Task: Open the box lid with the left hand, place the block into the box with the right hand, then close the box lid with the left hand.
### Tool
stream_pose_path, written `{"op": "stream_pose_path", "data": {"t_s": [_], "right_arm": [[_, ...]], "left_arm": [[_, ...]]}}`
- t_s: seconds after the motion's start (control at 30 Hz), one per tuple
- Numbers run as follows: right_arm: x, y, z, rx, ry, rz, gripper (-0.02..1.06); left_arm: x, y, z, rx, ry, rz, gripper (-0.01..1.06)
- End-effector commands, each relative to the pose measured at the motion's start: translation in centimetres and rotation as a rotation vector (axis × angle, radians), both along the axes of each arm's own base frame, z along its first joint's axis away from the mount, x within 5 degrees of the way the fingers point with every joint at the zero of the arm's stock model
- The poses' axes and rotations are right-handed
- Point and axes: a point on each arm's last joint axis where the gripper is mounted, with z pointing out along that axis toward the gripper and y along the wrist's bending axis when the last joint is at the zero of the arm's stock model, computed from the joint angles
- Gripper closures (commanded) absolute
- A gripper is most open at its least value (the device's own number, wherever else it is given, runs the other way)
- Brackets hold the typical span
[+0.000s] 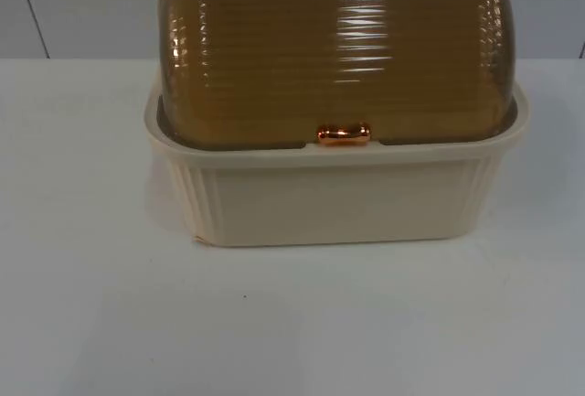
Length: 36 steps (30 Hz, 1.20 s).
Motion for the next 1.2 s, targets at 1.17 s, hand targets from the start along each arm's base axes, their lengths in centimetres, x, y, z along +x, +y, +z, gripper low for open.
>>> {"op": "stream_pose_path", "data": {"t_s": [1.17], "right_arm": [[3.5,-0.8,11.5,-0.082,-0.216,-0.074,0.03]], "left_arm": [[2.9,0.9,12.5,0.126,-0.451,0.075,0.00]]}}
